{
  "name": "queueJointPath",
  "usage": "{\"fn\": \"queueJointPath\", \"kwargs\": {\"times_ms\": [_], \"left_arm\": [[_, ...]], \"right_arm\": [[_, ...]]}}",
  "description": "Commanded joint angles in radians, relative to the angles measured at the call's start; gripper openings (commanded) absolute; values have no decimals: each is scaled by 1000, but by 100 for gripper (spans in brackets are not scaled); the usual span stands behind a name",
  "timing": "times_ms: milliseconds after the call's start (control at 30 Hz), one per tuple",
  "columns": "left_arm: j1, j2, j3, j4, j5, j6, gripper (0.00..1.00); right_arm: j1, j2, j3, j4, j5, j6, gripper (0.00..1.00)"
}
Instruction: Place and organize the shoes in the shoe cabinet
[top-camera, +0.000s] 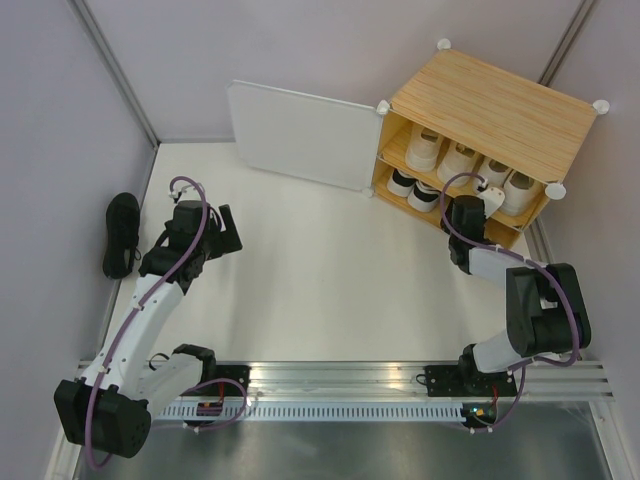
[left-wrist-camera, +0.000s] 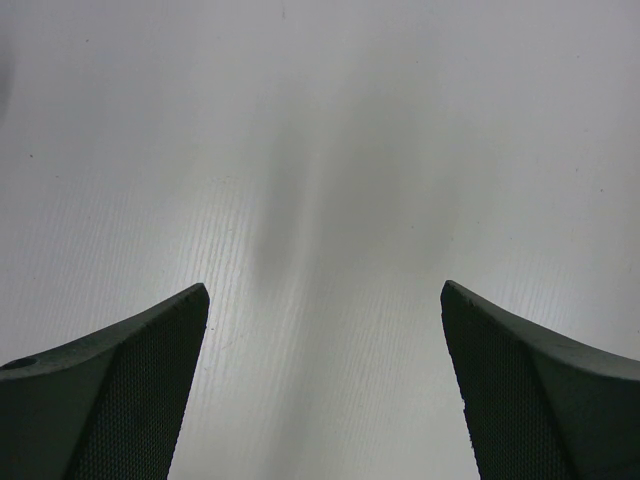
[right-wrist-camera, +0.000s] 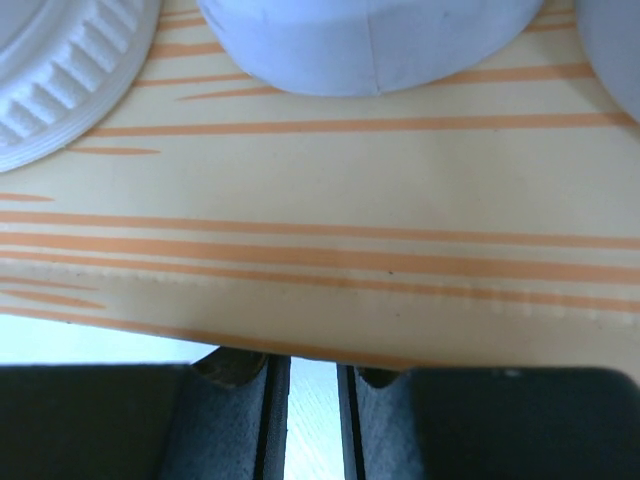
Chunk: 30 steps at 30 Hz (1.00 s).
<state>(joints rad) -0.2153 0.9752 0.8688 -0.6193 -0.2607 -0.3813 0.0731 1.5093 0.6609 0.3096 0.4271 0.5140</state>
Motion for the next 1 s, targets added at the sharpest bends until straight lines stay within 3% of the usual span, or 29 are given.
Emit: {"fn": "queueJointPath", "kwargs": {"times_ms": [0, 500, 633, 733, 833, 967], "left_arm": [[2, -4, 7, 15, -9, 18, 100], [2, -3, 6, 15, -8, 18, 100], [2, -1, 7, 16, -8, 18, 100], [2, -1, 7, 15, -8, 18, 100], [2, -3, 7, 15, -8, 18, 100], [2, -3, 7, 15, -5, 18, 100]], "right_arm": [[-53, -11, -1, 261, -8, -54, 2], [-61, 45, 2, 367, 49, -175, 3], [-62, 68, 31, 344, 13, -160, 10], [-62, 84, 20, 341, 2, -140, 20], [-62, 85, 3, 336, -10, -141, 36], [-61, 40, -6, 281, -28, -152, 66]]}}
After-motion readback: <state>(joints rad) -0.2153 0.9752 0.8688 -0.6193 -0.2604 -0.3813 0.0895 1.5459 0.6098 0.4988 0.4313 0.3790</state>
